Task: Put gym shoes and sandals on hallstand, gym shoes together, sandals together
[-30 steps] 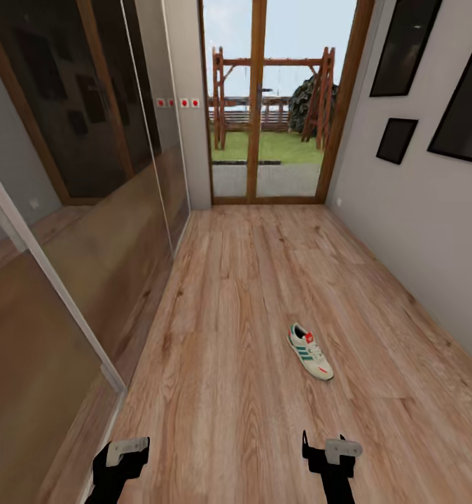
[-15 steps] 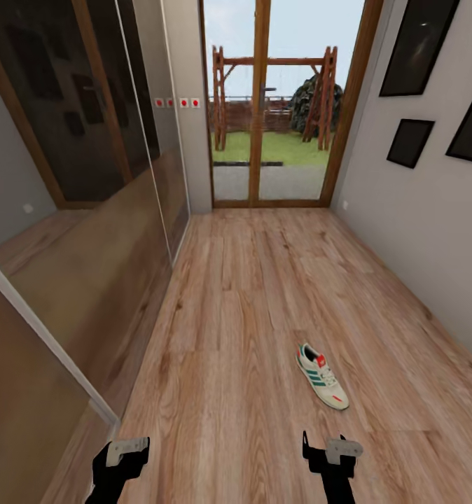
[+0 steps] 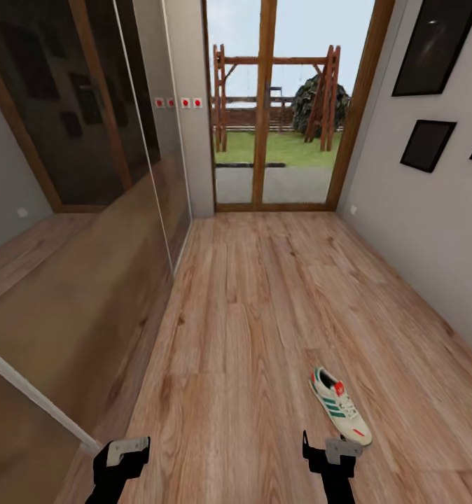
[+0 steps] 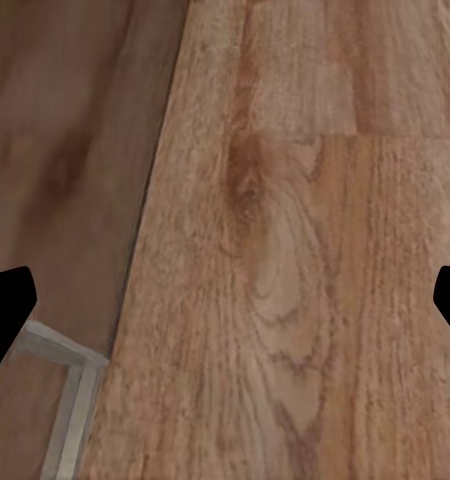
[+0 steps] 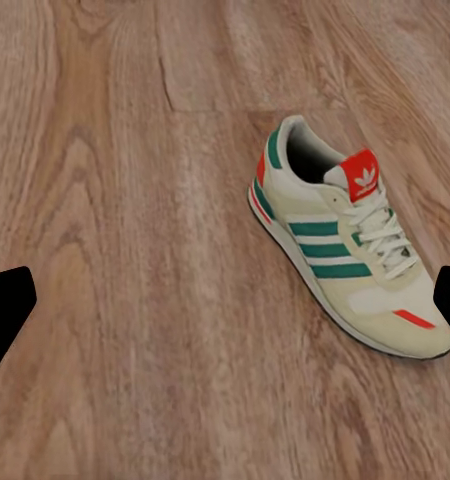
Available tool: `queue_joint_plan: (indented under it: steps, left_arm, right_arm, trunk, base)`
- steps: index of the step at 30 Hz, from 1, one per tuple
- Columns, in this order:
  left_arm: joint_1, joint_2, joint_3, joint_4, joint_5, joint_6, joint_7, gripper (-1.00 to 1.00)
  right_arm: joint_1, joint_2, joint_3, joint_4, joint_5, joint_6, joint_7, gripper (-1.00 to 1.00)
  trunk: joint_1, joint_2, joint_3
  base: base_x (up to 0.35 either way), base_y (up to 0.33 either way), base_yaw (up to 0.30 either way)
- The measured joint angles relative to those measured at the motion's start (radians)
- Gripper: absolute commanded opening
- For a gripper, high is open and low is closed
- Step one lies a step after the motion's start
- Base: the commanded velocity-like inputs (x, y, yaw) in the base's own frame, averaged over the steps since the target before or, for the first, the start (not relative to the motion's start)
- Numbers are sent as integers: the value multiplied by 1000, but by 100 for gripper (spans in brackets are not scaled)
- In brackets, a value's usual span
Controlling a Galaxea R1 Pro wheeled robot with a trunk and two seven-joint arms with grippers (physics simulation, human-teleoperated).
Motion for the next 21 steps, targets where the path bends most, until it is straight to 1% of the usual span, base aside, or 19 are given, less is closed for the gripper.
queue_joint_plan:
  steps: [12,16,21]
  left_arm:
    - [1,-2,0,-1,-2,0,1,100]
    - [1,-2,0,-1,-2,0,0,100]
    - [0,-3,0,0,-2,1,1,100]
  right_arm:
    - [0,0,0,0,0,0,0,100]
    - [0,0,0,0,0,0,0,100]
    - [0,0,0,0,0,0,0,100]
  trunk:
    - [0,0,0]
    - [0,0,0]
    - [0,0,0]
  base:
    - [48,10,0]
    - [189,0,0]
    - [293,0,0]
